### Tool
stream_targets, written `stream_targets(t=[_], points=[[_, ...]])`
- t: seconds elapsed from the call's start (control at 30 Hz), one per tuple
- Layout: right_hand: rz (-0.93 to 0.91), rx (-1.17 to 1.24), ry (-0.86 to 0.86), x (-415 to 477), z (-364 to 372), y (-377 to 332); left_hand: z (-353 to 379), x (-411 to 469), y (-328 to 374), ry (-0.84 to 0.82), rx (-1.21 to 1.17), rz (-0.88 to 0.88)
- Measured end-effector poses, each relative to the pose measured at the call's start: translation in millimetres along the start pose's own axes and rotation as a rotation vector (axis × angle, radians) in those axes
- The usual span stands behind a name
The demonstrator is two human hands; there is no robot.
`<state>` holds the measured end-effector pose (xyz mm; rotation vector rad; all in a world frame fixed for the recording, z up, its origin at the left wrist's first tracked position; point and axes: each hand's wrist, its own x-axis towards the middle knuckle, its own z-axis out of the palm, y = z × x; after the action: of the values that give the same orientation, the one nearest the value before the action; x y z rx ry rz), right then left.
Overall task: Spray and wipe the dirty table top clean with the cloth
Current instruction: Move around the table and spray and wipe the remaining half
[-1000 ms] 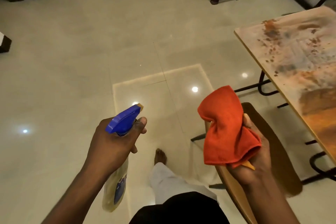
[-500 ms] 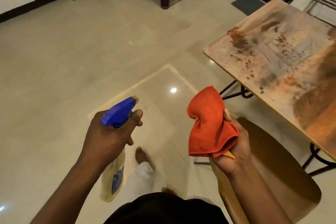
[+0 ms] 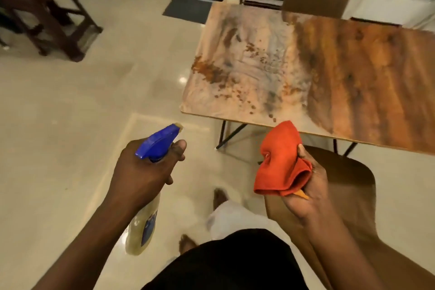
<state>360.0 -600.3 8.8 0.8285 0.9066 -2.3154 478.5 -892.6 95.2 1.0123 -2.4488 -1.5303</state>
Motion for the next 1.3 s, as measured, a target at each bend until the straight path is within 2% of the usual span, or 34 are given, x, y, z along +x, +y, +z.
stream_targets(t=[0.17,0.3,0.47,0.57,0.63,0.7,0.8,0.9,0.97,1.17,1.23,1.3], points=[[-0.184,0.032,0.24,64.5,-15.1,-64.7,39.3,87.3,27.8,-0.164,0.111,0.085],[-0.357,-0.144,0.539,129.6,-27.5,-133.1,79.9,149.9,51.2,-0.27,0.211,0.083],[-0.564,-0.576,0.811,205.9,-58.5,-206.0,124.2,205.9,79.2,-0.385,0.303,0.027],[-0.529,-1.007,0.797,246.7,-92.4,-229.2,137.7,235.6,88.4,-0.404,0.35,0.018],[-0.415,-1.321,0.812,268.2,-107.0,-231.3,139.4,248.8,92.5,-0.408,0.36,0.024],[-0.38,-1.549,0.843,285.7,-103.0,-217.8,138.2,260.9,96.4,-0.42,0.356,0.034],[-0.426,-1.668,0.854,302.6,-73.2,-173.8,132.6,273.2,101.4,-0.426,0.336,0.035],[-0.441,-1.796,0.761,312.5,-30.6,-124.0,127.0,283.7,104.5,-0.412,0.327,0.017],[-0.471,-1.895,0.607,316.4,-1.1,-89.2,124.2,288.3,107.3,-0.423,0.318,0.002],[-0.589,-2.07,-0.012,320.9,87.8,26.2,125.9,301.9,112.6,-0.471,0.374,0.005],[-0.633,-2.172,-0.264,313.1,96.1,55.3,130.1,307.5,111.9,-0.482,0.424,0.014],[-0.693,-2.236,-0.43,305.0,87.6,64.7,134.7,309.7,114.1,-0.498,0.454,0.013]])
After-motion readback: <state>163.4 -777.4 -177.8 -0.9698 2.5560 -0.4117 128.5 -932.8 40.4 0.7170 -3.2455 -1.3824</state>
